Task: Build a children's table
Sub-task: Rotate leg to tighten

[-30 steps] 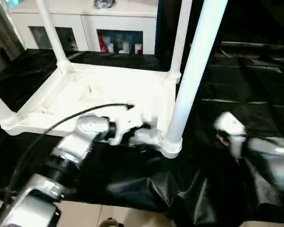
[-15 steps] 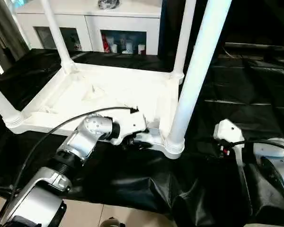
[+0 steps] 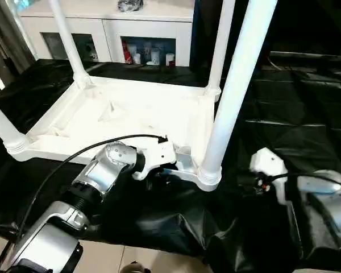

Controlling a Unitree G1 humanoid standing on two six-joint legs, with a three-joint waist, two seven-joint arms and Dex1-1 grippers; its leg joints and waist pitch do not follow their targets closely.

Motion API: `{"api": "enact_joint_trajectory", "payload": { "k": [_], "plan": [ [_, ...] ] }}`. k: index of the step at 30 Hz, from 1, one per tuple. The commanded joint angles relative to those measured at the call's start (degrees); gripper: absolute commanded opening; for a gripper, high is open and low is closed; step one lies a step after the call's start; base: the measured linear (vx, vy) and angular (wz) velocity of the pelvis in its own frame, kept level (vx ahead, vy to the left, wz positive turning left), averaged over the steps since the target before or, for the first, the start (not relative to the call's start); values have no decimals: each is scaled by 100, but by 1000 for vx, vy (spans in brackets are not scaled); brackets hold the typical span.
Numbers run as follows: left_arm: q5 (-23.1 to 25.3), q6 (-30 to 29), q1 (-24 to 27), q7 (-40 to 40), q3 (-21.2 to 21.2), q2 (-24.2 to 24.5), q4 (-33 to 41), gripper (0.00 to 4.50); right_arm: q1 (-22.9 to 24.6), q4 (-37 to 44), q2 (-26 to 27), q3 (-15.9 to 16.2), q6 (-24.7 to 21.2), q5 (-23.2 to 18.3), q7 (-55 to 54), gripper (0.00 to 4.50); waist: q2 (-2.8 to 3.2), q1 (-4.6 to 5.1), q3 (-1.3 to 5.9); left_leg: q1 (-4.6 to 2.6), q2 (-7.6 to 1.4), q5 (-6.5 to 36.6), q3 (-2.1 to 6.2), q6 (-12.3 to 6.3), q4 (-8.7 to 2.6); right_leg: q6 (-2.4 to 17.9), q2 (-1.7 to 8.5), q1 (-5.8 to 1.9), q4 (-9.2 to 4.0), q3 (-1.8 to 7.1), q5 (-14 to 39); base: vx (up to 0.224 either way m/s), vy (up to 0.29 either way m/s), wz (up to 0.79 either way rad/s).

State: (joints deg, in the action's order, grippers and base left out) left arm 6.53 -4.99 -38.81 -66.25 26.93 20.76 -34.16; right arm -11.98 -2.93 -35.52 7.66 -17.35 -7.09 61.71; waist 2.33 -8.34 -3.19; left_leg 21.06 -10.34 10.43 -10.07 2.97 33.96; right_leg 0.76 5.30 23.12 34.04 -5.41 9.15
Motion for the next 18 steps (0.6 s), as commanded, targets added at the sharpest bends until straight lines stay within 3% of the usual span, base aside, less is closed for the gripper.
{"api": "enact_joint_trajectory", "payload": {
  "k": [1, 5, 10, 13, 16, 18],
  "plan": [
    [41, -276, 37, -324, 179, 49, 206, 103, -130, 1, -15, -45, 32, -4, -82, 316, -89, -9, 404, -39, -299, 1250, 106, -286, -404, 1111, 414, -320, -411, 300, 1647, 0, 0, 0],
    [-76, -889, 71, -529, 151, 38, 533, 75, -268, -222, 35, -110, 200, 108, -317, 316, -74, -2, 400, -53, -301, 1239, 105, -274, -400, 1127, 423, -308, -418, 297, 1775, 0, 0, 0],
    [-170, -1521, 100, 214, -211, -259, 585, 45, -497, -657, 364, -226, 318, 179, -868, 316, -115, 24, 417, -31, -272, 1069, 89, -306, -371, 1196, 410, -324, -393, 290, 1584, 0, 0, 0],
    [-180, -1841, 115, 619, -419, -392, 630, 33, -602, -766, 548, -320, 260, 134, -1163, 316, -131, 46, 405, -17, -254, 1044, 94, -339, -374, 1132, 402, -333, -415, 273, 1708, 0, 0, 0],
    [-125, -2199, 220, 922, -576, -477, 776, 25, -686, -1019, 660, -302, 366, 157, -1323, 316, -157, 129, 404, 2, -230, 1003, 92, -373, -366, 1016, 398, -345, -436, 262, 1899, 0, 0, 0],
    [-45, -2314, 256, 1139, -627, -500, 800, 16, -682, -1068, 669, -271, 424, 186, -1339, 316, -148, 165, 410, 2, -240, 961, 91, -409, -359, 1047, 392, -336, -434, 262, 1827, 0, 0, 0]
  ]
}}
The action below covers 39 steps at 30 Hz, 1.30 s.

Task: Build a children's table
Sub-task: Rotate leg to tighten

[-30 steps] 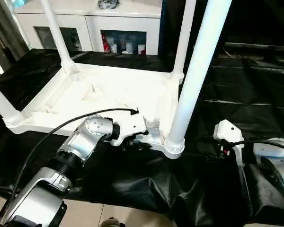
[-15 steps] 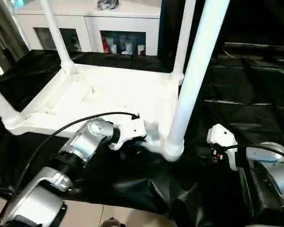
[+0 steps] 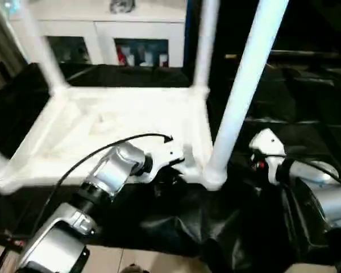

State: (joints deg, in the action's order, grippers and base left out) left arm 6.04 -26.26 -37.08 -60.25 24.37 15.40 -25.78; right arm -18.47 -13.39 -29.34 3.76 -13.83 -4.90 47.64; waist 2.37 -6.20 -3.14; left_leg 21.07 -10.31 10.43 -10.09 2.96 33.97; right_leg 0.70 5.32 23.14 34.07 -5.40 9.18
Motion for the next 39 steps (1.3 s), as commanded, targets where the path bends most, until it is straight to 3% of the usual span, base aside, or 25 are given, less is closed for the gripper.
{"api": "enact_joint_trajectory", "payload": {
  "k": [1, 5, 12, 13, 18, 20, 21, 24, 28, 34, 39],
  "plan": [
    [27, -217, 93, 602, -384, 29, -34, 15, -32, -33, 53, 127, 86, -27, 64, 316, -154, -38, 401, 2, -233, 960, 89, -440, -358, 1046, 380, -335, -445, 257, 1846, 0, 0, 0],
    [-97, 210, 318, 613, -358, -66, 305, 9, -70, -205, 193, 115, 224, 100, -140, 316, -186, -4, 395, 0, -234, 1015, 87, -456, -363, 973, 379, -325, -461, 255, 2028, 0, 0, 0],
    [-357, 1624, 549, 585, -380, -333, 330, 0, -60, -311, 390, 135, 330, 76, -337, 316, -202, 46, 386, -4, -235, 1120, 81, -456, -374, 849, 376, -303, -488, 257, 2239, 0, 0, 0],
    [-401, 1743, 544, 593, -413, -378, 292, 55, -47, -314, 404, 141, 352, 76, -345, 316, -202, 42, 391, -11, -235, 1115, 78, -455, -371, 832, 369, -295, -486, 263, 2227, 0, 0, 0],
    [-435, 1842, 426, 702, -553, -446, 78, 86, 6, -293, 434, 149, 395, 84, -327, 316, -196, 8, 400, 5, -252, 1081, 83, -452, -373, 974, 384, -304, -453, 268, 1908, 0, 0, 0],
    [-393, 1941, 366, 761, -576, -425, -42, 104, 30, -283, 430, 162, 413, 93, -304, 316, -209, 38, 393, 11, -251, 1162, 93, -425, -387, 990, 369, -323, -441, 266, 1782, 0, 0, 0],
    [-388, 1940, 359, 748, -572, -419, -55, 104, 34, -280, 428, 165, 415, 94, -298, 316, -224, 55, 388, 6, -243, 1205, 85, -423, -383, 970, 378, -323, -455, 267, 1851, 0, 0, 0],
    [-273, 2098, 243, 579, -532, -347, -352, 104, 88, -244, 414, 203, 449, 108, -249, 316, -191, 58, 385, -18, -239, 1259, 83, -393, -385, 936, 365, -308, -477, 271, 1980, 0, 0, 0],
    [-308, 2190, 167, 349, -475, -217, -481, 104, 130, -210, 407, 215, 459, 113, -210, 316, -187, 56, 392, -15, -249, 1253, 96, -377, -394, 970, 367, -320, -456, 274, 1839, 0, 0, 0],
    [-339, 2273, 216, 114, -464, 32, -334, 172, 186, -191, 370, 240, 482, 102, -178, 316, -187, 53, 389, -22, -267, 1261, 93, -357, -399, 1121, 383, -324, -426, 282, 1677, 0, 0, 0],
    [-317, 2413, 267, 19, -488, 149, -481, 179, 181, -193, 356, 259, 467, 102, -127, 316, -189, 48, 389, -26, -268, 1267, 93, -340, -400, 1106, 386, -322, -424, 286, 1732, 0, 0, 0]
  ]
}}
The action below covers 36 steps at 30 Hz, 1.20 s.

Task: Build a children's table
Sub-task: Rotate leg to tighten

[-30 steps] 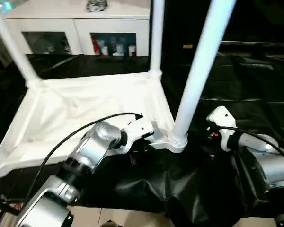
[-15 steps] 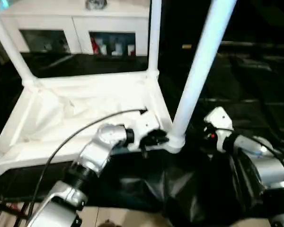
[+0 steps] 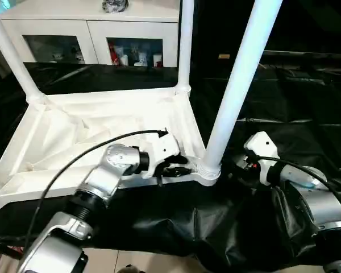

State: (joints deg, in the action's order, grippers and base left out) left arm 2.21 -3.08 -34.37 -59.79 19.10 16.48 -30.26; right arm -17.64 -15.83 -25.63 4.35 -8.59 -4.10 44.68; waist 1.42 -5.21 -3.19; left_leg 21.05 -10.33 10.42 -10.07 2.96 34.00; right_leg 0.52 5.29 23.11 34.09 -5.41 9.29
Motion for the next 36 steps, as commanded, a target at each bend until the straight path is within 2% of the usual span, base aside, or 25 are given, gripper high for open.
{"api": "enact_joint_trajectory", "payload": {
  "k": [1, 7, 9, 11, 13, 18, 24, 32, 34, 36],
  "plan": [
    [106, 154, -23, 21, 46, 40, -127, 179, 85, 38, -16, 212, -48, 23, 183, 316, -93, -49, 393, -26, -267, 1277, 88, -335, -402, 1127, 386, -318, -424, 289, 1705, 0, 0, 0],
    [80, 155, -61, -161, 109, 54, -319, 179, 60, 18, -26, 250, -43, 26, 220, 316, -105, -51, 389, -26, -266, 1277, 88, -327, -407, 1122, 393, -320, -426, 289, 1730, 0, 0, 0],
    [48, 139, -57, -256, 119, 59, -330, 150, 73, 29, -37, 259, -45, 36, 235, 316, -102, -49, 386, -33, -269, 1342, 88, -309, -411, 1104, 396, -315, -440, 291, 1818, 0, 0, 0],
    [3, 126, -45, -369, 125, 72, -334, 142, 86, 41, -41, 266, -49, 47, 243, 316, -94, -50, 388, -37, -272, 1364, 91, -293, -416, 1110, 396, -313, -442, 293, 1813, 0, 0, 0],
    [-41, 105, -29, -440, 117, 77, -307, 105, 94, 47, -49, 264, -51, 46, 247, 316, -83, -50, 391, -37, -274, 1364, 94, -285, -417, 1133, 394, -315, -431, 294, 1750, 0, 0, 0],
    [-115, -13, 15, -636, 104, 135, -222, 105, 118, 54, -91, 269, -64, 38, 262, 316, -92, -49, 398, -35, -276, 1306, 90, -309, -410, 1183, 393, -318, -416, 295, 1631, 0, 0, 0],
    [55, 72, -12, -539, 129, 193, -332, 105, 84, 23, -98, 287, -53, 52, 291, 316, -105, -60, 390, -37, -272, 1337, 90, -304, -413, 1099, 398, -316, -437, 292, 1816, 0, 0, 0],
    [201, 138, -83, -481, 193, 266, -497, 105, 75, 26, -75, 320, -45, 45, 298, 316, -88, -55, 389, -34, -272, 1389, 97, -280, -421, 1093, 394, -314, -439, 290, 1816, 0, 0, 0],
    [200, 130, -99, -503, 188, 269, -525, 76, 78, 35, -72, 321, -50, 44, 305, 316, -70, -59, 390, -42, -274, 1402, 98, -268, -419, 1096, 399, -312, -442, 293, 1833, 0, 0, 0],
    [204, 134, -110, -517, 192, 276, -546, 68, 82, 42, -72, 320, -51, 43, 312, 316, -87, -58, 384, -38, -268, 1439, 96, -261, -423, 1084, 399, -314, -454, 292, 1890, 0, 0, 0]
  ]
}}
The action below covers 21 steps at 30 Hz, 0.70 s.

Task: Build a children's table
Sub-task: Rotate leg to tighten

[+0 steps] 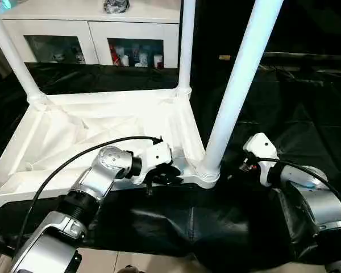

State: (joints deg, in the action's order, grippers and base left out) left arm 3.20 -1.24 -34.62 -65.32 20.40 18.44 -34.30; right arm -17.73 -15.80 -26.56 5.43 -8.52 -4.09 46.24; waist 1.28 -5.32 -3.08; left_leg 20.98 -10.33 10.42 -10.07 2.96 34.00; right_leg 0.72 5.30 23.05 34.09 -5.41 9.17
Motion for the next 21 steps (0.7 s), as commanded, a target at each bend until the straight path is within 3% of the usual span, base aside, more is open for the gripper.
{"api": "enact_joint_trajectory", "payload": {
  "k": [1, 3, 7, 9, 11, 15, 16, 21],
  "plan": [
    [106, -56, -93, 27, 61, 86, -163, 68, 94, 47, 22, 211, -62, 38, 161, 316, -71, -50, 374, -34, -270, 1442, 96, -259, -423, 1060, 400, -306, -454, 292, 1921, 0, 0, 0],
    [111, -55, -97, 6, 64, 95, -178, 32, 102, 65, 19, 211, -67, 31, 170, 316, -63, -47, 374, -37, -275, 1480, 102, -243, -429, 1062, 396, -305, -451, 291, 1921, 0, 0, 0],
    [112, -109, -83, -98, 82, 125, -167, 8, 101, 61, 8, 216, -57, 22, 176, 316, -59, -46, 374, -37, -277, 1481, 99, -243, -429, 1108, 397, -304, -445, 293, 1854, 0, 0, 0],
    [95, -144, -76, -146, 81, 134, -156, 8, 90, 43, 10, 211, -78, -14, 213, 316, -63, -48, 371, -35, -274, 1495, 100, -240, -430, 1098, 401, -310, -447, 292, 1898, 0, 0, 0],
    [59, -215, -74, -204, 69, 138, -134, 0, 92, 82, 7, 190, -244, -181, 397, 349, -65, -53, 376, -40, -278, 1477, 99, -254, -426, 1119, 403, -309, -446, 295, 1861, 0, 0, 0],
    [67, -313, -53, -228, 97, 140, -80, 0, 161, 269, -45, 141, -697, -542, 756, 354, -59, -68, 379, -36, -283, 1402, 94, -315, -423, 1187, 390, -320, -428, 293, 1716, 0, 0, 0],
    [64, -327, -26, -165, 89, 94, -53, 0, 234, 383, -134, 192, -681, -593, 945, 385, -71, -79, 376, -24, -283, 1382, 92, -320, -418, 1168, 395, -324, -426, 291, 1721, 0, 0, 0],
    [-96, -408, 19, -97, 0, -71, 111, 0, 312, 603, -193, 320, -569, -633, 1170, 409, -79, -95, 355, -9, -280, 1510, 102, -300, -432, 1009, 407, -317, -476, 275, 2165, 0, 0, 0]
  ]
}}
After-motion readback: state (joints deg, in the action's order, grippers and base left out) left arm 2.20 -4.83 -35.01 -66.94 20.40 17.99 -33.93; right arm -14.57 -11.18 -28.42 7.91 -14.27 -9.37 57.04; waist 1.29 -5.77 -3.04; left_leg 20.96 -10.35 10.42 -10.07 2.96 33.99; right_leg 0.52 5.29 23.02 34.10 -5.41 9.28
